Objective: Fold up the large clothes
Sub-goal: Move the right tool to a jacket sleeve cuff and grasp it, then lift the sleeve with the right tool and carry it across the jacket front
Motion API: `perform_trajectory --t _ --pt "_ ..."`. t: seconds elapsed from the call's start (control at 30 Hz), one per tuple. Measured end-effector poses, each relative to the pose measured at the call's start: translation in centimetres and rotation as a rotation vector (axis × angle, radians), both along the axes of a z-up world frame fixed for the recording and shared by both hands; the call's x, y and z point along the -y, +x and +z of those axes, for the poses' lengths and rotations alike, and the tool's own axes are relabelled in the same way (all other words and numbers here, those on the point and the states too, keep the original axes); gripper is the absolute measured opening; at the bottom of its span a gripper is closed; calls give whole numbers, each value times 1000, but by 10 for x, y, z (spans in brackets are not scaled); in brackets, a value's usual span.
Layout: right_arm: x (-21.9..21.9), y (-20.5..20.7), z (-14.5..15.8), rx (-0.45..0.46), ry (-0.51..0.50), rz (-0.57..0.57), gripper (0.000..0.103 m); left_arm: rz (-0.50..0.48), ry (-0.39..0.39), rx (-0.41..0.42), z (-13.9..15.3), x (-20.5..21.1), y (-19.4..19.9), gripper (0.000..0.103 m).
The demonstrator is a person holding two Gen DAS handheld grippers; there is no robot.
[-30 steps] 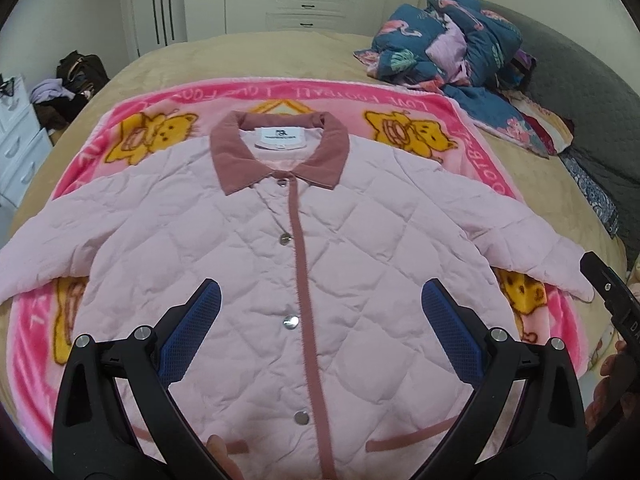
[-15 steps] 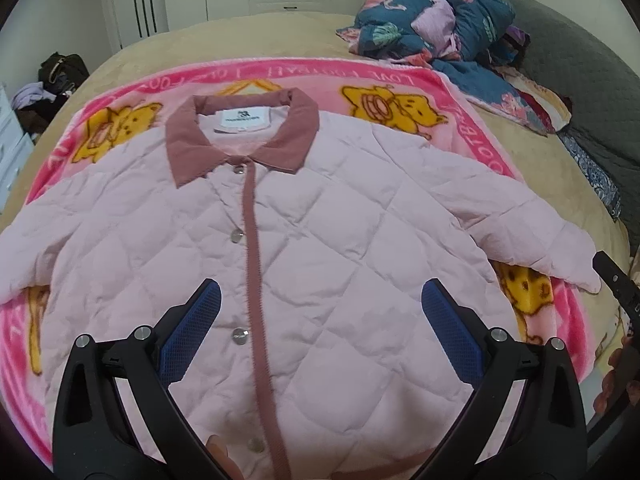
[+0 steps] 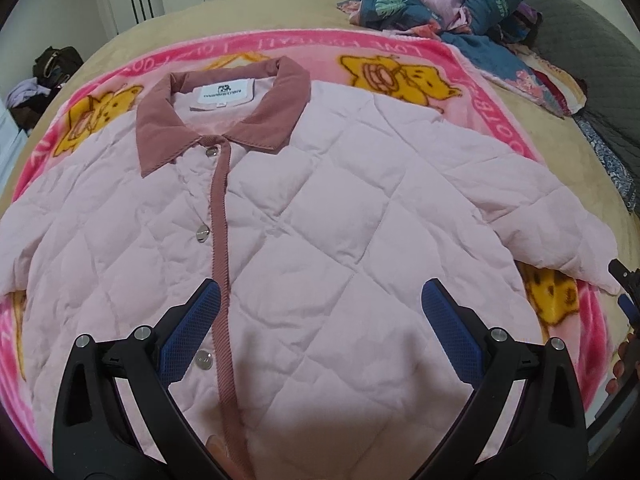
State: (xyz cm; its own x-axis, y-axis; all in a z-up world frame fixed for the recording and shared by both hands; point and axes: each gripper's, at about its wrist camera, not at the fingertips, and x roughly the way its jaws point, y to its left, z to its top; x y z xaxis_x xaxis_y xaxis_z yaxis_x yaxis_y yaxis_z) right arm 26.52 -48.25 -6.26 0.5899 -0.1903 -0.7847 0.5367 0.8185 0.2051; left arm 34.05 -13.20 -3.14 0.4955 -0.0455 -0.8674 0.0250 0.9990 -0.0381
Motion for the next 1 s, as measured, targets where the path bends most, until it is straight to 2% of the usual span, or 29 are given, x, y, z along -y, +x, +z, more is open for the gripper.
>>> perform_trajectory --t 0.3,0.4,0.5,0.63,0.73,0.8,0.83,0.87,1.0 --pt "55 7 -32 -46 84 -156 99 -23 30 -28 -17 16 19 94" --pt "76 7 -44 -58 145 -217 99 -32 34 -34 -20 22 26 94" --pt "95 5 -55 -36 228 -269 99 -36 35 -38 -21 25 32 94" --pt "118 11 -62 11 272 -306 98 -19 50 -22 -18 23 35 94" --pt "135 13 -63 48 295 -340 83 -12 41 -22 -13 16 36 94" --pt "145 13 -64 76 320 -357 64 -2 39 -22 -9 10 36 94" --pt "148 14 -64 85 327 -357 60 3 43 -21 -6 7 36 94" --pt "150 14 -61 98 327 -355 50 7 50 -21 -4 5 36 94" --pt "139 15 -21 198 249 -264 32 18 52 -1 13 -8 33 94"
